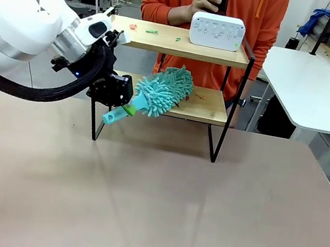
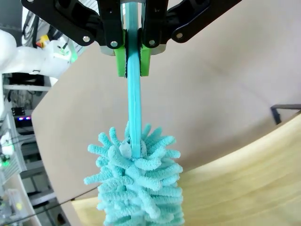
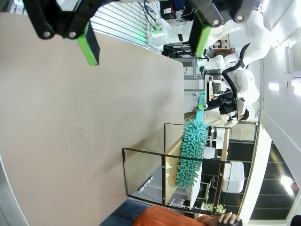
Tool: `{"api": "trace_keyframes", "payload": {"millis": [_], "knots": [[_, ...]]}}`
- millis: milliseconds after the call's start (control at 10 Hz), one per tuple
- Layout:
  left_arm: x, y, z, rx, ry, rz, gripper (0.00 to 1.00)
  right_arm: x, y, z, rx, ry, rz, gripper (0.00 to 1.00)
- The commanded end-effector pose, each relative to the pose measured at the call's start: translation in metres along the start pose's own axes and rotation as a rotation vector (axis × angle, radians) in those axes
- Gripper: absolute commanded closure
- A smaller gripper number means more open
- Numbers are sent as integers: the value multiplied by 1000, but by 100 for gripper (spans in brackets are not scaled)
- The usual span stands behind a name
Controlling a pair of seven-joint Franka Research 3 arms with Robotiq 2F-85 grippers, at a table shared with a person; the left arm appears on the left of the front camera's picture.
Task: Clean the shelf.
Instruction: Clean the specific tier of the Shelf with the Duster once objects are removed.
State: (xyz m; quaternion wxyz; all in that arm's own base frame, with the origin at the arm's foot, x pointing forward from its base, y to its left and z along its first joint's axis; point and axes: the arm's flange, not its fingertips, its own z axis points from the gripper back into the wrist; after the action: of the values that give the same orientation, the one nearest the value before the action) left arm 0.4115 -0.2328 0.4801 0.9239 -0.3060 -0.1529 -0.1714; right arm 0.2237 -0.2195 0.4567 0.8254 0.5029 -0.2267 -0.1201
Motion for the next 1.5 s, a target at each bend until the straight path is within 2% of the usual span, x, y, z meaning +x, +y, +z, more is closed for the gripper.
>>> {"api": "trace_keyframes", "payload": {"millis": [0, 400, 700, 900, 1400], "knots": [[10, -14, -10, 0, 58, -37, 88, -1, 1, -3, 17, -12, 24, 0], [9, -20, -11, 3, 140, -126, 88, -1, 1, -3, 17, -12, 24, 0], [-14, -27, 2, -15, 298, -353, 88, -1, 1, -3, 17, -12, 24, 0], [-37, -26, 17, -16, 366, -457, 88, -1, 1, -3, 17, -12, 24, 0], [-69, -2, 50, -14, 318, -409, 88, -1, 1, -3, 17, -12, 24, 0]]}}
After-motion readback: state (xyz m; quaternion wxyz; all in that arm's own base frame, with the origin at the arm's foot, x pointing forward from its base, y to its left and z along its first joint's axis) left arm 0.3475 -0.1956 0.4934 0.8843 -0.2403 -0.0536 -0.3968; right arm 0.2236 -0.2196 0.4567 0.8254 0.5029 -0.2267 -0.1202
